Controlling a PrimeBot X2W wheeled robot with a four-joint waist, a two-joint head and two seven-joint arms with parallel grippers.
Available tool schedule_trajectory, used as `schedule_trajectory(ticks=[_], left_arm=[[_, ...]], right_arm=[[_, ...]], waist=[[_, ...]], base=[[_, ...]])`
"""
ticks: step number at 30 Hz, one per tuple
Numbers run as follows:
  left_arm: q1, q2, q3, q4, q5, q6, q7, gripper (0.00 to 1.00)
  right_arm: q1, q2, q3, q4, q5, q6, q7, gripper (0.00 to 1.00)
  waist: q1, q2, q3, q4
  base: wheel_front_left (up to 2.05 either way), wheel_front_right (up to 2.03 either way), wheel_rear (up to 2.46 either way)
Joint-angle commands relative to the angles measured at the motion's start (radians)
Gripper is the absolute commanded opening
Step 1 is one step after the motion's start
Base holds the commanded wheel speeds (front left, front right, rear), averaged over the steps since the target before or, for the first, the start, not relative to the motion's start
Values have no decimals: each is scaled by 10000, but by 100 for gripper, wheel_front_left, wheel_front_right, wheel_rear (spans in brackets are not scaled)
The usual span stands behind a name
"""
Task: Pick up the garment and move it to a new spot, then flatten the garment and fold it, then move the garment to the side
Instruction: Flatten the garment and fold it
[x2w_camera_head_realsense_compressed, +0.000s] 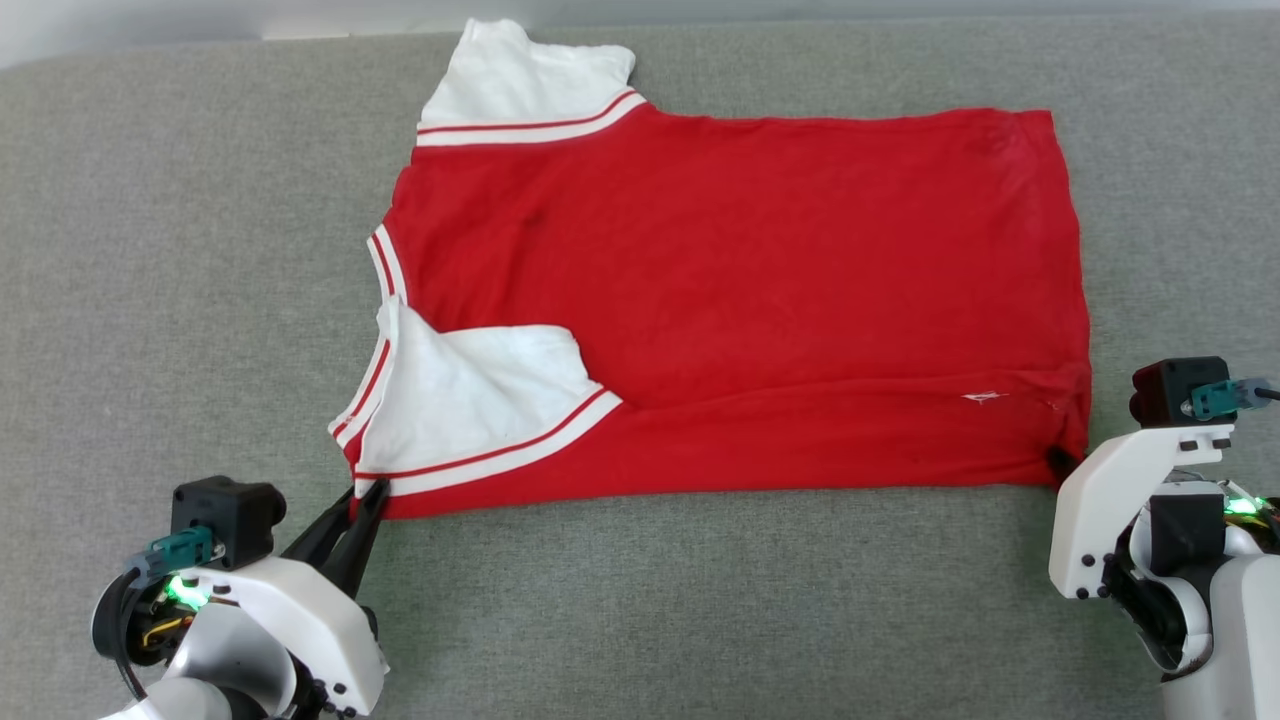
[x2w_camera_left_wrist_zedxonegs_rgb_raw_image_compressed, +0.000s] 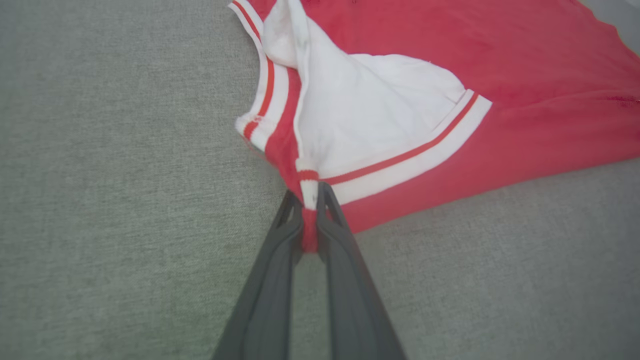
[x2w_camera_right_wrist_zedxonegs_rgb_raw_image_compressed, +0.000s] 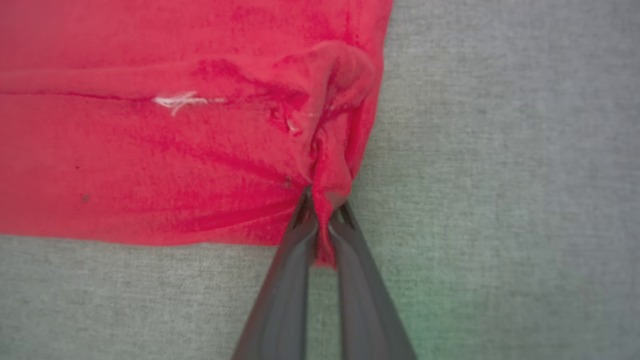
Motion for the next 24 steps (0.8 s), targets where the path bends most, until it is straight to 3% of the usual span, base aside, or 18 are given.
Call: schedule_trajectory(ticks=[1,14,24], left_arm=[[55,39,25,67,13,9,-5,0],[1342,536,-42,217,-302,126,205,0],[2399,735,-404,-76,-467,141,464,0]], right_arm=[[367,63,-3,455,108,-11,155,0],[1143,-502,-291,-920,708,-15,185,0],[2743,-863,-428,-2122,1155,-15,1047,0]], waist=[[0,0,-84,-57],[0,0,-1243,-381],[0,0,-1460,-425]], base=[[0,0,0],[0,0,0],[0,0,0]])
